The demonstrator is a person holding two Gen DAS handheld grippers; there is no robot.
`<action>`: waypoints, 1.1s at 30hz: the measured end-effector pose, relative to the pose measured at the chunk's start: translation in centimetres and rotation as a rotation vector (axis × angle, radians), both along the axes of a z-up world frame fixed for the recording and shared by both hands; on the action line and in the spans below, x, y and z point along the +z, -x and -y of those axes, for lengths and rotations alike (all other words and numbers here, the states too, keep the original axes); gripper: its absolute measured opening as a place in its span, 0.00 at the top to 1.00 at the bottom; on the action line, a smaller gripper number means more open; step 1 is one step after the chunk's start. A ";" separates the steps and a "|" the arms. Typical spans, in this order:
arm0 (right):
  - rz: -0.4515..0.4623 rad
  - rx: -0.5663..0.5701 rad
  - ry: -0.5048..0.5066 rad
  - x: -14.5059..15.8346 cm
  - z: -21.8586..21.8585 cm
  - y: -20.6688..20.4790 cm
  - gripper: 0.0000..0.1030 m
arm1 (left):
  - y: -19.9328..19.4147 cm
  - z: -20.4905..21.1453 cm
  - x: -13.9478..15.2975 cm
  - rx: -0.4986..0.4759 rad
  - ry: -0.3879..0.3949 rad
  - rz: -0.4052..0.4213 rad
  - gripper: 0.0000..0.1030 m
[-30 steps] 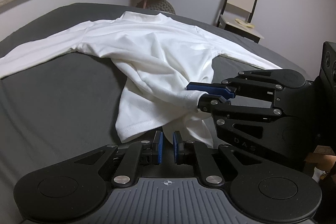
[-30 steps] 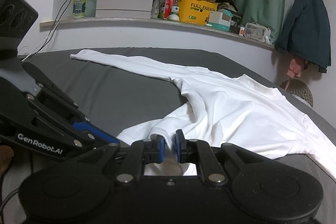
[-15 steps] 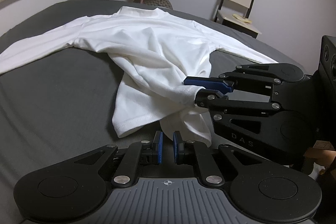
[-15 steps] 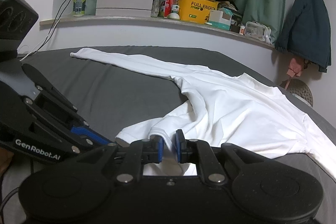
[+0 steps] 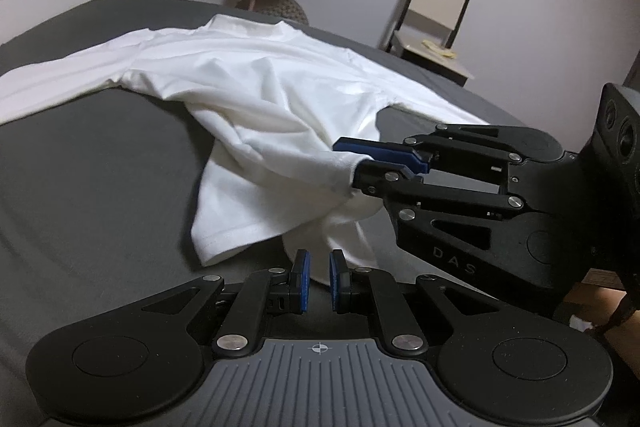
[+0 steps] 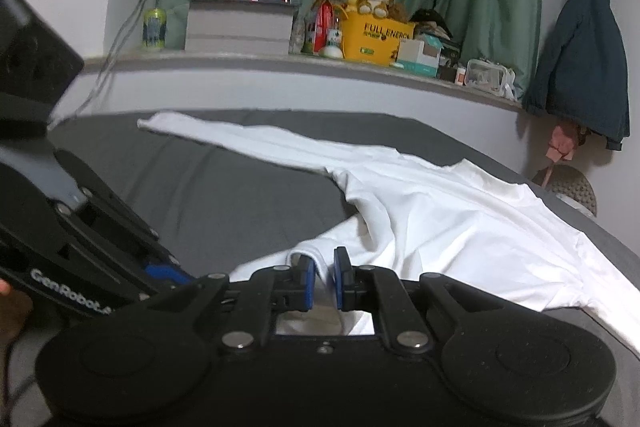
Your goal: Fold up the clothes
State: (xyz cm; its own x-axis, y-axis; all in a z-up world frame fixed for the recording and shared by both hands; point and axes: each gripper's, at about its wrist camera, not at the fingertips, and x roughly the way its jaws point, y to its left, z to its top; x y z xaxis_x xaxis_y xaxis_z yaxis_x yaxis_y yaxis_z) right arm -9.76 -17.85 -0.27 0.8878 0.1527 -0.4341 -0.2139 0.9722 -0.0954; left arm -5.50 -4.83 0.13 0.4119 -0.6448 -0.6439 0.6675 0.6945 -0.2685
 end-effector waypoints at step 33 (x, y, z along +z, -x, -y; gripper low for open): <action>-0.148 -0.143 -0.848 -2.2 9.4 -1.8 0.90 | -2.5 2.4 1.1 0.093 0.030 0.172 0.00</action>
